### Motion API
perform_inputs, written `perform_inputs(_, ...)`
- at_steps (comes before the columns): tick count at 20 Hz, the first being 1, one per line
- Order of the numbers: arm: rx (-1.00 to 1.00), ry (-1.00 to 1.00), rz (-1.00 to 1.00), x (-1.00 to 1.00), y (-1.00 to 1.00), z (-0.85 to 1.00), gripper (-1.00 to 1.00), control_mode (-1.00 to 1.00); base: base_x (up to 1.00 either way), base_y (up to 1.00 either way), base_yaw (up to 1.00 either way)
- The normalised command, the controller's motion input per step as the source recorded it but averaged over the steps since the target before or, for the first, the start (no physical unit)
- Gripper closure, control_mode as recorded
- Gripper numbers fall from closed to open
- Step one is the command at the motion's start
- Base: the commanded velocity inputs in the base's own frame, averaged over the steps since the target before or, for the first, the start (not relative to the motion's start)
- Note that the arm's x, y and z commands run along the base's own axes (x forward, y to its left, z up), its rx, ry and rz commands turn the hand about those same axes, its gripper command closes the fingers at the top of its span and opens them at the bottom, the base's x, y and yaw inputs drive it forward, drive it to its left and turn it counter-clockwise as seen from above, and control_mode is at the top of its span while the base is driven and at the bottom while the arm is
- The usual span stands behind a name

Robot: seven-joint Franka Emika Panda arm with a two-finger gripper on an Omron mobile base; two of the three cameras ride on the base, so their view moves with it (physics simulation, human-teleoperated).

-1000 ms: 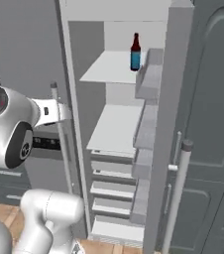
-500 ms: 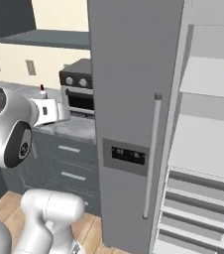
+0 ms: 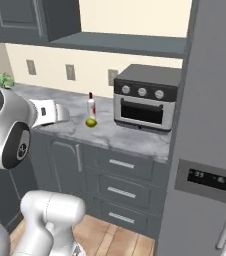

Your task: Place the beer and liquor on the top shelf of the fridge to keep them out of children's reach, and place the pear on lower shelves for easy access.

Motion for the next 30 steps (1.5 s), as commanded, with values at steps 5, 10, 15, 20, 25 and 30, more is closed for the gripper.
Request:
perform_inputs(5,0.0,0.0,0.0,0.0,0.0,0.0,-1.0,1.0,0.68,0.59,-0.04)
perform_inputs(10,0.0,0.0,0.0,0.0,0.0,0.0,-1.0,1.0,0.63,0.31,-0.09)
perform_inputs(15,0.0,0.0,0.0,0.0,0.0,0.0,-1.0,1.0,0.59,0.12,-0.17)
perform_inputs(20,0.0,0.0,0.0,0.0,0.0,0.0,-1.0,1.0,0.54,0.23,-0.21)
perform_inputs(25,0.0,0.0,0.0,0.0,0.0,0.0,-1.0,1.0,0.39,0.35,-0.19)
perform_inputs(30,0.0,-0.04,-0.06,0.15,0.11,-0.17,-1.0,-1.0,0.2,0.2,-0.1)
